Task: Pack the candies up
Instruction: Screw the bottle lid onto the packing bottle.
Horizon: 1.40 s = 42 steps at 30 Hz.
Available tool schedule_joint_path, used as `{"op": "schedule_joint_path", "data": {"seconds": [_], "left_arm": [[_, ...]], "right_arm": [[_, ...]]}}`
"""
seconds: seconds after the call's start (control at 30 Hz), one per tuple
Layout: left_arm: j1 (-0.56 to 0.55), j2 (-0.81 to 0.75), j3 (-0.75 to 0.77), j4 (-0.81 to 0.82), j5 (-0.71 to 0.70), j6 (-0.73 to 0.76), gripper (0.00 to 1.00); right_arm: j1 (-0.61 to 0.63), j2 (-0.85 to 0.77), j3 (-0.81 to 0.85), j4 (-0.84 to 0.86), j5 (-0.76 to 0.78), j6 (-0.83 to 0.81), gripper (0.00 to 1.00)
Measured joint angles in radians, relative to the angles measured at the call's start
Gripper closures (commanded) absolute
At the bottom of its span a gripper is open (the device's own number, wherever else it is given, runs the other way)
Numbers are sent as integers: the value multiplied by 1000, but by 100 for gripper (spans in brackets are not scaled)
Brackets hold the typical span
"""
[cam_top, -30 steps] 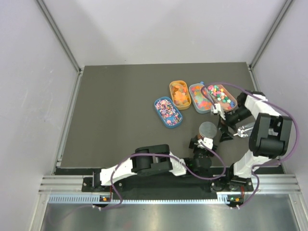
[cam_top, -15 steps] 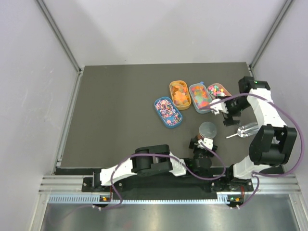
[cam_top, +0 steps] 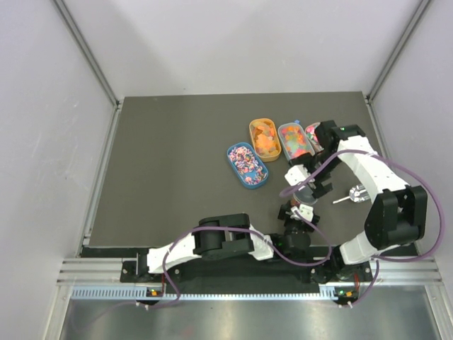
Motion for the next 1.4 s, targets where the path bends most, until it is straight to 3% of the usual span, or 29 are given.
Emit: {"op": "schedule_joint_path", "data": {"seconds": [0.37,0.9,1.4], "left_arm": [[0,0,-6,14,6,8,100],[0,0,-14,29,13,15,100],[0,0,-14,29,14,15,100]], "right_arm": [[33,-93,-92,-8,71,-7,0],[33,10,-89,-4,80,-7,0],[33,42,-76,-7,91,-8,31]]}}
